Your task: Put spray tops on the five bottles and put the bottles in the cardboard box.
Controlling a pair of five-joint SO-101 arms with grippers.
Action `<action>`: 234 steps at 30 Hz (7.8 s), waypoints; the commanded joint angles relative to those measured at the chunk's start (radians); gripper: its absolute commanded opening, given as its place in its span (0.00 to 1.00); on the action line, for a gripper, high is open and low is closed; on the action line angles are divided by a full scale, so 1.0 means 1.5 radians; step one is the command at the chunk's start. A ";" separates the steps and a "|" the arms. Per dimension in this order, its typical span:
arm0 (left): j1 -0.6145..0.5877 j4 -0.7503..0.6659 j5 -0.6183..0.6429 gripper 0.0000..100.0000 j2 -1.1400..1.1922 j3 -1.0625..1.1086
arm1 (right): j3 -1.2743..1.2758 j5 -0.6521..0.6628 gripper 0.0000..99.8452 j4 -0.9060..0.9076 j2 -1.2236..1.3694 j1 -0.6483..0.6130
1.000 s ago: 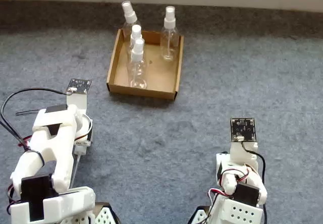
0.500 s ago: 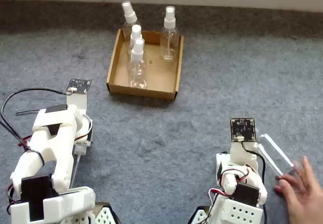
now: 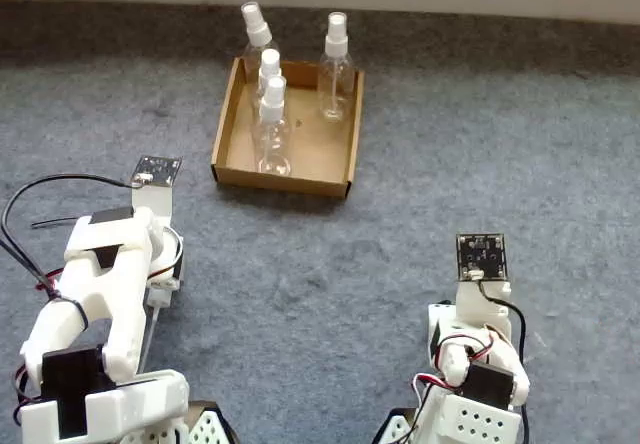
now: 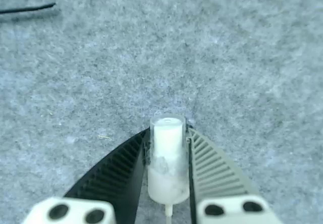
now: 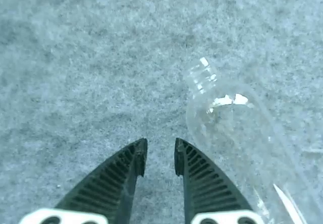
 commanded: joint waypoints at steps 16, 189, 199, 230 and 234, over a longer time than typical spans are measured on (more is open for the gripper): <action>-0.003 0.036 -0.004 0.02 0.016 0.062 | 0.109 -0.001 0.07 0.006 -0.006 -0.005; -0.001 0.036 -0.004 0.02 0.016 0.062 | -0.789 0.203 0.10 -0.057 1.230 0.078; -0.001 0.036 -0.004 0.02 0.016 0.062 | -0.789 0.226 0.10 -0.057 1.231 0.078; 0.053 0.204 -0.236 0.02 0.016 -0.086 | -0.787 0.230 0.10 -0.057 1.230 0.082; 0.053 0.234 -0.233 0.02 0.016 -0.163 | -0.787 0.230 0.10 -0.057 1.230 0.083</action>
